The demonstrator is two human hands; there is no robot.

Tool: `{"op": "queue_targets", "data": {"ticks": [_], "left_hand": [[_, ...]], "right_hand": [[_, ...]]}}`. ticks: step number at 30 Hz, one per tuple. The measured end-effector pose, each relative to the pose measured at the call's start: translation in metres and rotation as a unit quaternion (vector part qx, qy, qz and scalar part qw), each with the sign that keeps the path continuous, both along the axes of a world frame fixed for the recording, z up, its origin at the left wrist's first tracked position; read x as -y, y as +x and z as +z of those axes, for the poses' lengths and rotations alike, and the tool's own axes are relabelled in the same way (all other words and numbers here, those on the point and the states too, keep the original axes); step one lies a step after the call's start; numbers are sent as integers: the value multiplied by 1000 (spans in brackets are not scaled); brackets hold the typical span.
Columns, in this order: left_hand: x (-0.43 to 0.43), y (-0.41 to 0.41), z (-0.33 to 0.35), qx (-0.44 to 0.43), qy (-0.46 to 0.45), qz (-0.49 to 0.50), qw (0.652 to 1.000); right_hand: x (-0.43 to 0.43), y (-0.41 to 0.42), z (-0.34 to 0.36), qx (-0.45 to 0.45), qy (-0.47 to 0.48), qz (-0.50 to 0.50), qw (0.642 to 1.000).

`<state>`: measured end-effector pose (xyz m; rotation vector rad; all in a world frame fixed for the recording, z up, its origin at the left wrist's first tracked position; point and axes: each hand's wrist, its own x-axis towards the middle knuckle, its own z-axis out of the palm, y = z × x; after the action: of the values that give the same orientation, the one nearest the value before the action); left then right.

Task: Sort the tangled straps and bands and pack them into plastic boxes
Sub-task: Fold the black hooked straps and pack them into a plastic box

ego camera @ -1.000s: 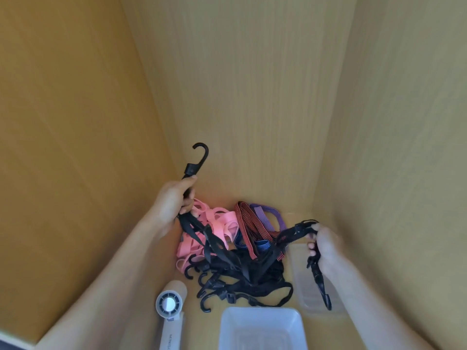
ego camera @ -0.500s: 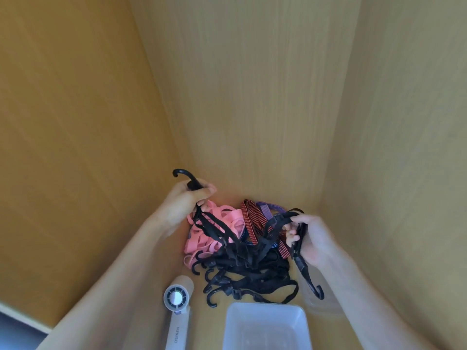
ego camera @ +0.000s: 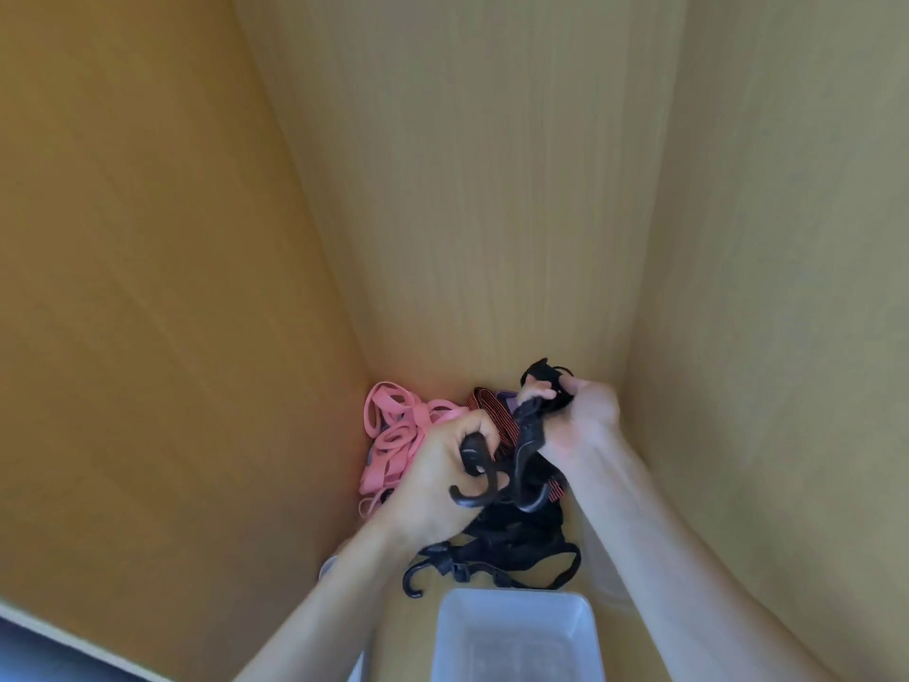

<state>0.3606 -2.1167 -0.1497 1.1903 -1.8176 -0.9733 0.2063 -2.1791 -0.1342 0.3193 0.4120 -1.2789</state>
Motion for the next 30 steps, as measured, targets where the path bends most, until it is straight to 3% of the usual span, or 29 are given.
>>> {"op": "queue_targets", "data": {"ticks": [6, 10, 14, 17, 22, 25, 28, 30], "left_hand": [[-12, -13, -13, 128, -160, 29, 978], [-16, -13, -14, 95, -128, 26, 987], [-11, -10, 6, -18, -97, 36, 995], [-1, -1, 23, -57, -81, 89, 991], [15, 14, 40, -111, 23, 139, 984], [18, 20, 40, -158, 71, 111, 979], [19, 16, 37, -95, 41, 89, 991], [20, 10, 36, -73, 28, 55, 995]], "right_hand": [[-3, 5, -9, 4, 16, 4, 1000], [-13, 7, -20, -124, -11, 134, 983], [-23, 2, -31, -223, -105, 223, 943], [-23, 1, -40, -351, -111, 253, 895], [-23, -7, -43, -546, -110, 312, 770], [-23, -8, -37, -647, -156, 219, 713], [-28, -7, -15, -673, -263, 108, 683], [-30, -2, 2, -673, -314, 112, 660]]}}
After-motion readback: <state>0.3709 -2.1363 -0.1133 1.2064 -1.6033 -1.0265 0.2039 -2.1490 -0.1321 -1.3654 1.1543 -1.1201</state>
